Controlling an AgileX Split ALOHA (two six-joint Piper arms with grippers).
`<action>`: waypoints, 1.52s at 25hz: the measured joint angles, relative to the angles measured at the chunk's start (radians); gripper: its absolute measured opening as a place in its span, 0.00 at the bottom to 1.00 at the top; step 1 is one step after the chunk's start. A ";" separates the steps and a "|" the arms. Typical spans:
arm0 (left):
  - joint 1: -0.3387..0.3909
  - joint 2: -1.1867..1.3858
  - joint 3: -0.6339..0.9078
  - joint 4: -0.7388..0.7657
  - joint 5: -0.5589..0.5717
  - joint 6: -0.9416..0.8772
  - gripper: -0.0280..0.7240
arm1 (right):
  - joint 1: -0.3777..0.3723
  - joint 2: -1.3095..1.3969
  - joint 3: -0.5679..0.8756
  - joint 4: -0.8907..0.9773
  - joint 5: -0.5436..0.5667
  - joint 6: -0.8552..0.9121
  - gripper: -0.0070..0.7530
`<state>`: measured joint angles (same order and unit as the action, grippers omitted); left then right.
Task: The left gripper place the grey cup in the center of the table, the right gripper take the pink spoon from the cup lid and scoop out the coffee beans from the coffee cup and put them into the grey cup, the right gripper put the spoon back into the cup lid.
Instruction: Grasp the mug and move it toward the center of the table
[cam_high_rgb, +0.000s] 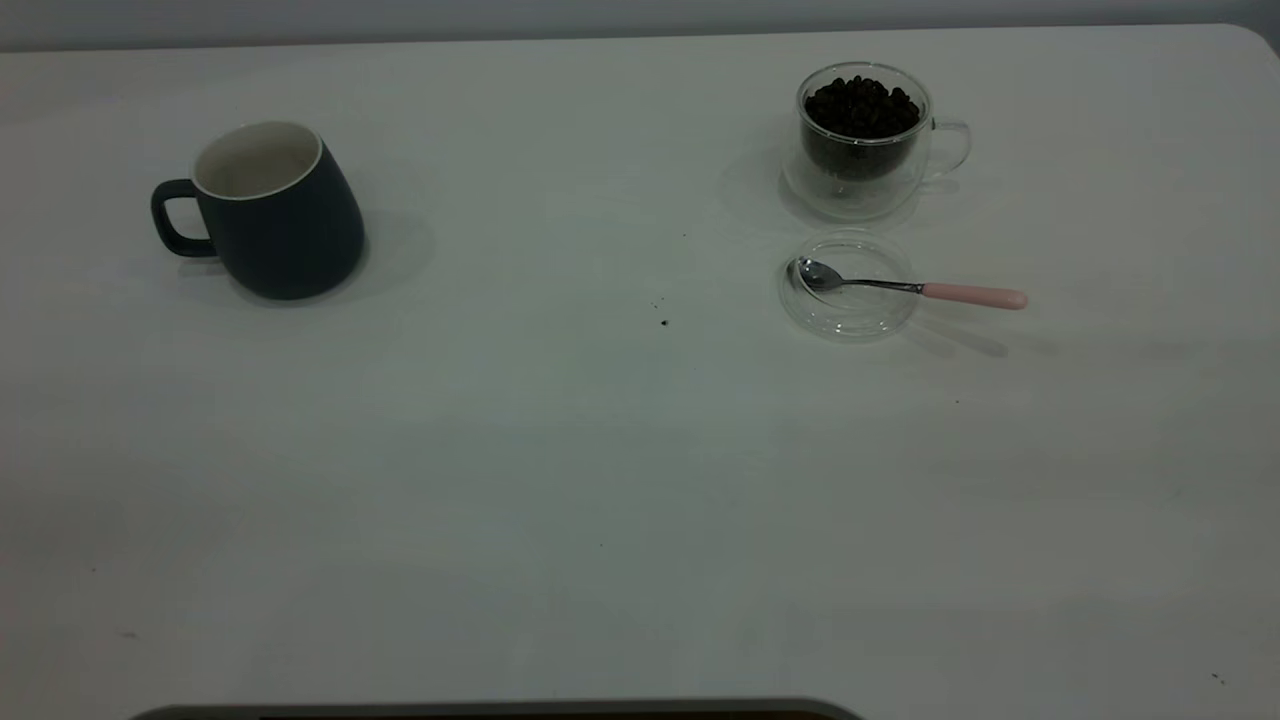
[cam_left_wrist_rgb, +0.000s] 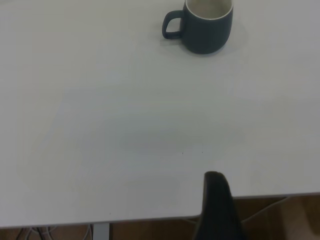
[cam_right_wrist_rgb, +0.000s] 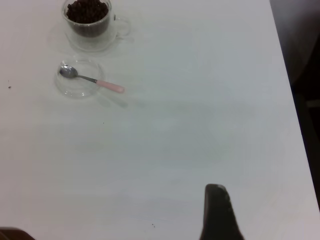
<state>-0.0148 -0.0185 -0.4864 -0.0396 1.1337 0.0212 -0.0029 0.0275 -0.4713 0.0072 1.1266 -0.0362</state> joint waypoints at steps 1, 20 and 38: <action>0.000 0.000 0.000 0.000 0.000 0.000 0.79 | 0.000 0.000 0.000 0.000 0.000 0.000 0.69; 0.000 0.000 0.000 0.000 0.000 0.000 0.79 | 0.000 0.000 0.000 0.000 0.000 0.000 0.69; 0.000 0.044 -0.046 0.022 -0.004 -0.015 0.79 | 0.000 0.000 0.000 0.000 0.000 0.000 0.69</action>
<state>-0.0148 0.0260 -0.5324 -0.0176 1.1297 0.0058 -0.0029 0.0275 -0.4713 0.0072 1.1266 -0.0358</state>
